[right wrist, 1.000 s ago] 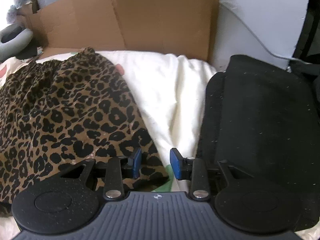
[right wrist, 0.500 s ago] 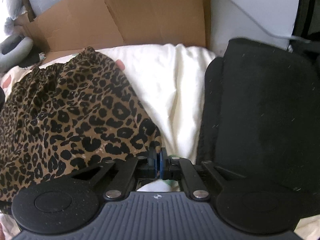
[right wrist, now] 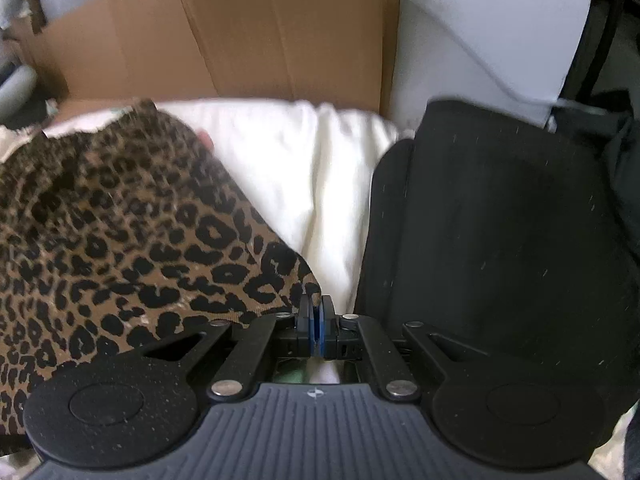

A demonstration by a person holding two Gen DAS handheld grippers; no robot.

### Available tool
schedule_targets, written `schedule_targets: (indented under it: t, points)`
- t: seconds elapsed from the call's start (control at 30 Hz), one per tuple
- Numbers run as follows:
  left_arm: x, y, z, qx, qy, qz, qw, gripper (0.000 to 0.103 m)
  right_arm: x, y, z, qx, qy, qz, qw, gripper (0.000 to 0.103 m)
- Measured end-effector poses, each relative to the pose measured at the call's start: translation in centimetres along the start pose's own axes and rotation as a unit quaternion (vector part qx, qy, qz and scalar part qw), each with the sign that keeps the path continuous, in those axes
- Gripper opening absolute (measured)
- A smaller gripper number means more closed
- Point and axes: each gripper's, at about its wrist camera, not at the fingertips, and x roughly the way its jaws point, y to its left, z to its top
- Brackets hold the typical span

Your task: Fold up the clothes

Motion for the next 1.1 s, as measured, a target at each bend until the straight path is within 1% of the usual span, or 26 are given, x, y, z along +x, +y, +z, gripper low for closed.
schedule_targets:
  t: [0.13, 0.2, 0.27, 0.37, 0.47, 0.63, 0.87, 1.0, 1.1]
  points:
    - [-0.9, 0.6, 0.0, -0.008, 0.007, -0.034, 0.9994, 0.006, -0.1, 0.1, -0.3, 0.001, 0.004, -0.024, 1.0, 0.005]
    - [-1.5, 0.9, 0.0, -0.01, 0.002, -0.039, 0.9992, 0.007, -0.6, -0.1, -0.2, 0.004, 0.0, -0.031, 1.0, 0.005]
    - [-1.6, 1.1, 1.0, -0.025, -0.01, -0.044, 0.9987, 0.007, -1.3, -0.4, -0.1, 0.009, -0.008, -0.031, 0.999, 0.005]
    - [-2.9, 1.5, 2.5, -0.035, -0.045, -0.053, 0.9969, 0.007, -2.4, -0.5, 0.1, 0.019, -0.022, -0.025, 0.999, 0.006]
    - [-3.0, 1.6, 4.2, -0.033, -0.07, -0.047, 0.9959, 0.007, -3.3, 0.1, 0.4, 0.02, -0.037, -0.006, 0.999, 0.008]
    - [-1.3, 2.4, 5.2, -0.028, -0.07, -0.037, 0.9965, 0.007, -3.6, 2.5, 1.0, -0.007, -0.05, 0.029, 0.998, 0.008]
    - [1.8, 3.3, 3.8, -0.042, -0.037, -0.03, 0.998, 0.007, -3.1, 6.3, 1.1, -0.023, -0.041, 0.08, 0.996, 0.008]
    - [3.4, 3.6, 2.5, -0.06, -0.022, -0.052, 0.9966, 0.006, -2.8, 9.0, 0.4, -0.038, -0.027, 0.117, 0.992, 0.008]
    - [2.6, 3.7, 2.3, -0.063, -0.028, -0.05, 0.9964, 0.006, -2.6, 11.2, -0.5, -0.056, -0.013, 0.146, 0.988, 0.008]
